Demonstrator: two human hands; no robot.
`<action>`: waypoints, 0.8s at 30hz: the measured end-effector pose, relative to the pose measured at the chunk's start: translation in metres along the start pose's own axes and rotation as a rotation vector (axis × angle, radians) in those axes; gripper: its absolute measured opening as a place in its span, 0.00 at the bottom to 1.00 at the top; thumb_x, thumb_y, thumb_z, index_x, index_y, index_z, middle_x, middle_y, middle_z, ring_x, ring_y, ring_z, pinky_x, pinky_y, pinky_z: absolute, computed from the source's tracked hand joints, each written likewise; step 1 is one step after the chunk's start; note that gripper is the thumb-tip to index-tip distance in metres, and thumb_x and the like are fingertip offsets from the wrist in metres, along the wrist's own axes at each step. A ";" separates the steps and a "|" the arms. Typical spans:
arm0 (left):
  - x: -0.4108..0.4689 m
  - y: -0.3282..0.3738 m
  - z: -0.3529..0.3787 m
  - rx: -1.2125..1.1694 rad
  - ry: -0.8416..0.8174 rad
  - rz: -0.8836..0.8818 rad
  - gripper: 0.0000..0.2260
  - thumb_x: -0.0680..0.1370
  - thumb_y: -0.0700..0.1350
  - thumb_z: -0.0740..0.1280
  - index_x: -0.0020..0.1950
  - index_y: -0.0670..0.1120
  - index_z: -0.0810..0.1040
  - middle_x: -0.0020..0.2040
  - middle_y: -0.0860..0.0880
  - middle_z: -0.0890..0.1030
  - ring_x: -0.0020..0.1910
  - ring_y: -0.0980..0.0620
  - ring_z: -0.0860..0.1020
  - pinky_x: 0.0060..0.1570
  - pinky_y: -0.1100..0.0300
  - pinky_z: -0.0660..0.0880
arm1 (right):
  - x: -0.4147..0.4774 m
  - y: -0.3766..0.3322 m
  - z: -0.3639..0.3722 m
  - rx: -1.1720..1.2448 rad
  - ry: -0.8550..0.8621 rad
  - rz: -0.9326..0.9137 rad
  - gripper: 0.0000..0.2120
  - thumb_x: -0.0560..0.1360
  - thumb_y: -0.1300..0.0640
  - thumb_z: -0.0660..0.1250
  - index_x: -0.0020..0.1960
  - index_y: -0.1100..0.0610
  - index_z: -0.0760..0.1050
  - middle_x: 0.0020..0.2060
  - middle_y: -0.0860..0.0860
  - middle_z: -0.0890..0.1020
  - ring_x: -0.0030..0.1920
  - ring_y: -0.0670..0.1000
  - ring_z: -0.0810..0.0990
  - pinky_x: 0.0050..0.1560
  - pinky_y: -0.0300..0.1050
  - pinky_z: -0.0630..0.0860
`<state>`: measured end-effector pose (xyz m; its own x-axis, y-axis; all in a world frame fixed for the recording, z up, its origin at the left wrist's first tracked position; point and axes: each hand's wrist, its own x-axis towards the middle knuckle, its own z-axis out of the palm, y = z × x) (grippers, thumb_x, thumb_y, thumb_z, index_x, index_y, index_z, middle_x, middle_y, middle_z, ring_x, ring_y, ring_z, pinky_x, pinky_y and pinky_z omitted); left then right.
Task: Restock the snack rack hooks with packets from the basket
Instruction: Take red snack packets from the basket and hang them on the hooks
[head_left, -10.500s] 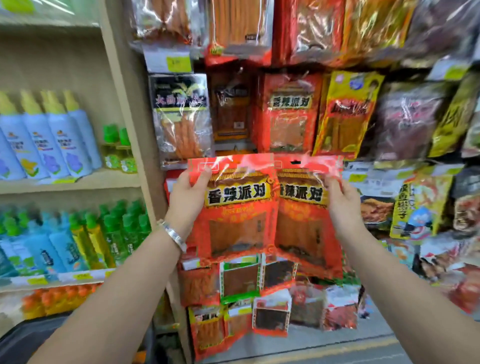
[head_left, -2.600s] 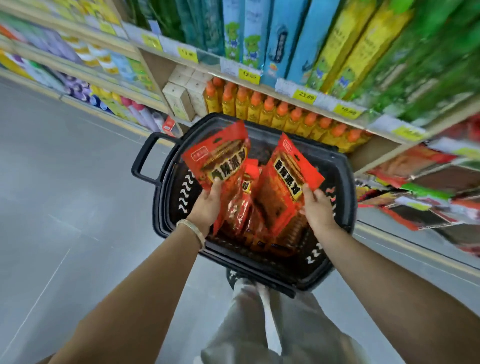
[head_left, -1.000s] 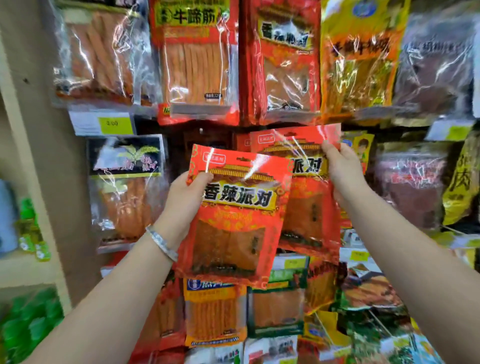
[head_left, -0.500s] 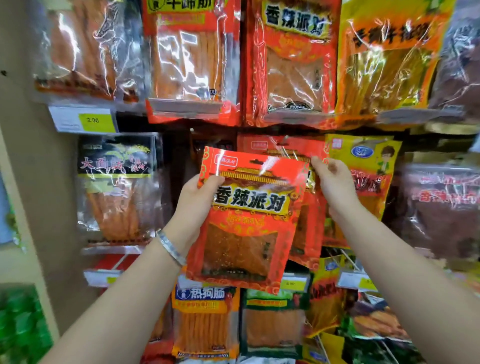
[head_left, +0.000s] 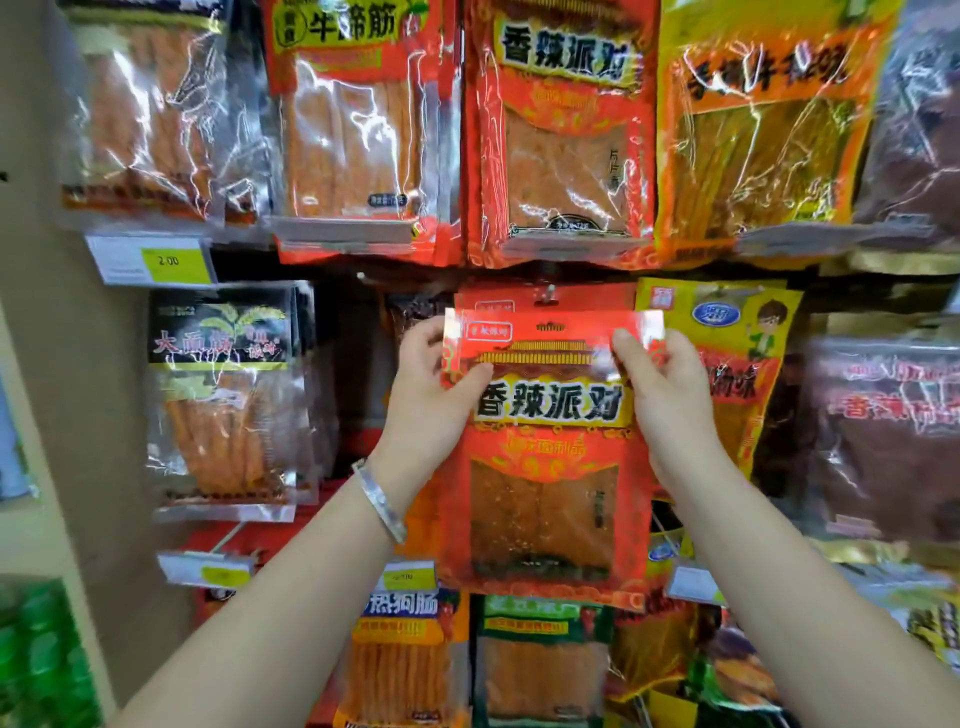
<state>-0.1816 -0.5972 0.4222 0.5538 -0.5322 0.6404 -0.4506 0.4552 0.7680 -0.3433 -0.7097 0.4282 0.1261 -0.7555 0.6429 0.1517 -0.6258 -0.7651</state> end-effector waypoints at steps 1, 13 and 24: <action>0.002 0.002 -0.001 0.112 0.028 0.105 0.24 0.74 0.40 0.69 0.67 0.51 0.66 0.60 0.55 0.72 0.61 0.58 0.73 0.62 0.60 0.69 | 0.003 -0.001 -0.002 -0.023 0.000 -0.051 0.17 0.76 0.46 0.65 0.58 0.57 0.73 0.53 0.53 0.79 0.56 0.54 0.77 0.61 0.55 0.72; 0.015 0.033 0.019 0.299 -0.137 0.388 0.29 0.76 0.44 0.58 0.77 0.52 0.55 0.56 0.64 0.61 0.57 0.69 0.64 0.53 0.76 0.66 | 0.041 -0.024 0.005 -0.071 0.034 -0.157 0.10 0.77 0.51 0.64 0.47 0.59 0.74 0.39 0.50 0.76 0.42 0.45 0.74 0.43 0.41 0.68; 0.008 0.002 0.011 0.285 -0.170 0.336 0.28 0.75 0.44 0.58 0.74 0.60 0.59 0.61 0.69 0.64 0.59 0.65 0.68 0.59 0.64 0.69 | 0.040 0.011 0.006 -0.211 0.107 -0.099 0.24 0.74 0.46 0.68 0.63 0.59 0.68 0.51 0.49 0.75 0.45 0.39 0.74 0.45 0.30 0.69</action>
<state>-0.1859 -0.6089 0.4293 0.2329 -0.5087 0.8289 -0.7727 0.4208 0.4753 -0.3306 -0.7459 0.4458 0.0146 -0.6979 0.7161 -0.0509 -0.7157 -0.6965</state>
